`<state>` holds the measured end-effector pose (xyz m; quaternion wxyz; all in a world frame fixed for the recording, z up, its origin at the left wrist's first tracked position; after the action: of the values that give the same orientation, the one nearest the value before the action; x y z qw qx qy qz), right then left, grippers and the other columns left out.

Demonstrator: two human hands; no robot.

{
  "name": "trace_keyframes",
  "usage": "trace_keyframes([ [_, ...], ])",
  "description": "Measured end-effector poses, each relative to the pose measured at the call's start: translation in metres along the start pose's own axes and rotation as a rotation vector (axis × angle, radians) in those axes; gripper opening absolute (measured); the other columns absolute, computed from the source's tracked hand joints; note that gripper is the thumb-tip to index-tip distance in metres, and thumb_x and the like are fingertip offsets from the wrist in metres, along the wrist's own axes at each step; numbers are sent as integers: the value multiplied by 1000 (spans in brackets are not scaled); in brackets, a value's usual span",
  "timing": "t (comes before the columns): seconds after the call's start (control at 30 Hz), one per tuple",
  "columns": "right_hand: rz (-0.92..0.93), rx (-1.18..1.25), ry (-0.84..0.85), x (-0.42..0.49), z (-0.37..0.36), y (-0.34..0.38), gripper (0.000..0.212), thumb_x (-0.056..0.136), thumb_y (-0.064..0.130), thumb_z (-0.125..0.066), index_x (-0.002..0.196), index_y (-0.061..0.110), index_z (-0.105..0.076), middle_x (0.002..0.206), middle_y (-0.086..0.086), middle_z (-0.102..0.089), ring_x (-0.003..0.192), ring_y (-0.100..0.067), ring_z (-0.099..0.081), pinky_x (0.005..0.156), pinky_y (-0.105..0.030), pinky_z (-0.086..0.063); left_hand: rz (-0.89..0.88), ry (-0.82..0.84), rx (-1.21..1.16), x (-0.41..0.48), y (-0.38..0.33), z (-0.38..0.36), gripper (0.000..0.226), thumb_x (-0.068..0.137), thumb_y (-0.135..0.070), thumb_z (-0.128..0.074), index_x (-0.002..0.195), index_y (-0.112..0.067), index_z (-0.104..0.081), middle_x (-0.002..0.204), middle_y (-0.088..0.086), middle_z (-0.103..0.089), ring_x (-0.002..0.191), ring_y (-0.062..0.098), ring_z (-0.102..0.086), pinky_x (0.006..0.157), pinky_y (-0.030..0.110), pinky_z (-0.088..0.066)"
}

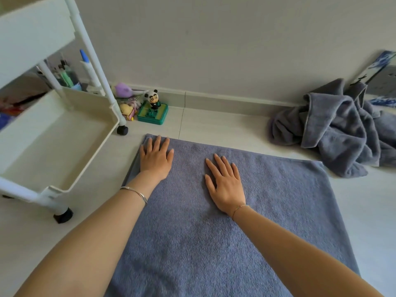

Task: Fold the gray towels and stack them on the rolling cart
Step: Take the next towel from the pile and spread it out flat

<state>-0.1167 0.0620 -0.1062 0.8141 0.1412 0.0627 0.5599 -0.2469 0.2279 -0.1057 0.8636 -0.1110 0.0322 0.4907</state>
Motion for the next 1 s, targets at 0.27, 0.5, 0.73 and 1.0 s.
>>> trace_keyframes([
  [0.27,4,4,-6,3,1,-2,58,94,52,-16,149,32,-24,158,6,-17,147,-16,-8,120,-36,1,48,-14,12,-1,1,1,54,101,-42,-16,151,-28,-2,160,5,2,146,29,7,117,51,3],
  [0.5,4,31,14,12,-1,-5,59,93,48,-12,148,32,-27,157,5,-20,147,-16,-10,119,-36,-2,-224,-88,-27,-110,-72,-34,54,93,-47,-26,142,-28,-40,148,2,-40,137,32,-36,106,66,-20],
  [0.73,-4,-7,37,-29,12,-29,62,93,52,-7,149,32,-21,158,7,-13,147,-12,-5,117,-27,9,-61,-26,2,-106,-53,-36,74,81,-60,10,150,-36,0,160,-4,2,146,30,6,109,61,12],
  [1.0,-340,95,-109,-117,68,-135,51,99,34,-39,148,25,-26,158,2,-16,147,-18,-8,120,-34,-1,-146,-28,-53,-149,-113,-43,65,96,-54,3,151,-23,-15,155,8,-25,140,34,-29,110,56,-7],
])
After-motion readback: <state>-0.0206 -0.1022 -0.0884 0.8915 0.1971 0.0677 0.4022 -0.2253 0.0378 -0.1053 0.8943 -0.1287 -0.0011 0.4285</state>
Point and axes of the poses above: each hand's wrist, its own x-axis towards the middle knuckle, its own z-axis out of the back of the hand, y = z × x, the point moved 9 cm from there along x, towards the middle knuckle
